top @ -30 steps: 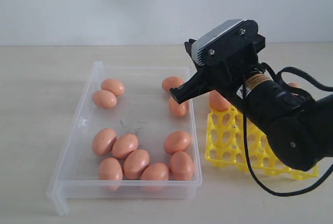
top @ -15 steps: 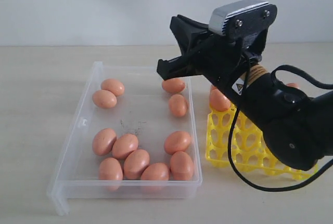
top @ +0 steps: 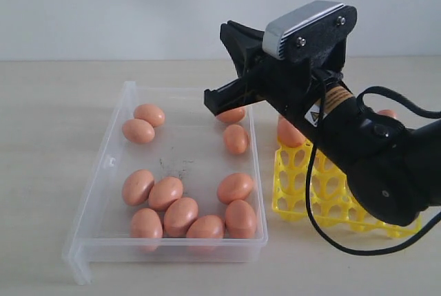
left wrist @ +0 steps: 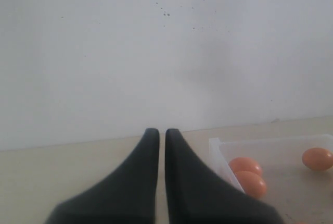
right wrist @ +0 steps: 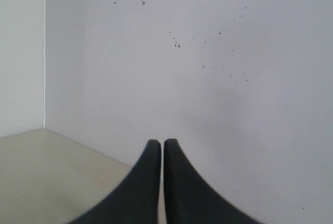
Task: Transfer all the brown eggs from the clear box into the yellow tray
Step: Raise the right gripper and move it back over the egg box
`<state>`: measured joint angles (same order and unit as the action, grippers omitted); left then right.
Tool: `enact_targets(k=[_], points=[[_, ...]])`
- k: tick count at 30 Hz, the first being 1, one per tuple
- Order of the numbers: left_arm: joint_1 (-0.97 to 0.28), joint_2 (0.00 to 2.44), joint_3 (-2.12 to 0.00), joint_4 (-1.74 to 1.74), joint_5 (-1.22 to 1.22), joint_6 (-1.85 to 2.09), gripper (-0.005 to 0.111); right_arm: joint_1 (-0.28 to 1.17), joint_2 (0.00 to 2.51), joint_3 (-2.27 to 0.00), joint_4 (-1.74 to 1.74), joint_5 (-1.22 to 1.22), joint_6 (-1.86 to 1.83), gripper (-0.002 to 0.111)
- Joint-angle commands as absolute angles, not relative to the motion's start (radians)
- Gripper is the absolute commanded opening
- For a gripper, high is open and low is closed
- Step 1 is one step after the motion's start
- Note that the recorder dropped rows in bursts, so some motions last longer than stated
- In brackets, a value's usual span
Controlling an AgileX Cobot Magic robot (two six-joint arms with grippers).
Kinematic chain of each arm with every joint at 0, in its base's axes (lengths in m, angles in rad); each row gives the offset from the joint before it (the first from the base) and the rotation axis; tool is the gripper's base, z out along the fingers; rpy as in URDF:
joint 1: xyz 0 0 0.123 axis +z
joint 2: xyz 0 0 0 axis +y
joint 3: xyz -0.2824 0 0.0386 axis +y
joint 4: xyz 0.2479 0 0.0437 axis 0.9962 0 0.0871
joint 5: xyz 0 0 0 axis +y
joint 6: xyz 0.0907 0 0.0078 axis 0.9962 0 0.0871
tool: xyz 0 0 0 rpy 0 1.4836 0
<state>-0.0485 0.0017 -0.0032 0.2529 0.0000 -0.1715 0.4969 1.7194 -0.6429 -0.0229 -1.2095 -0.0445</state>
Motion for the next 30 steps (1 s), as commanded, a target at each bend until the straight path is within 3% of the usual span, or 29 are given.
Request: enact_targets(k=[1, 6, 16, 23, 27, 30], points=[[-0.056, 0.0, 0.0, 0.251, 0.0, -0.17, 0.004, 0.497, 1.707, -0.644, -0.013, -1.221, -0.034, 0.0], [-0.056, 0.0, 0.0, 0.251, 0.0, -0.17, 0.004, 0.497, 1.707, -0.639, -0.013, -1.042, -0.025, 0.0], [-0.056, 0.0, 0.0, 0.251, 0.0, -0.17, 0.004, 0.497, 1.707, -0.693, -0.067, -1.069, -0.015, 0.0], [-0.056, 0.0, 0.0, 0.251, 0.0, -0.17, 0.004, 0.509, 1.707, -0.819, -0.306, -0.936, -0.379, 0.0], [-0.056, 0.0, 0.0, 0.251, 0.0, -0.17, 0.004, 0.529, 1.717, -0.907, -0.09, -0.655, -0.75, 0.0], [-0.056, 0.0, 0.0, 0.251, 0.0, -0.17, 0.004, 0.527, 1.717, -0.946, 0.305, -0.659, -0.98, 0.0]])
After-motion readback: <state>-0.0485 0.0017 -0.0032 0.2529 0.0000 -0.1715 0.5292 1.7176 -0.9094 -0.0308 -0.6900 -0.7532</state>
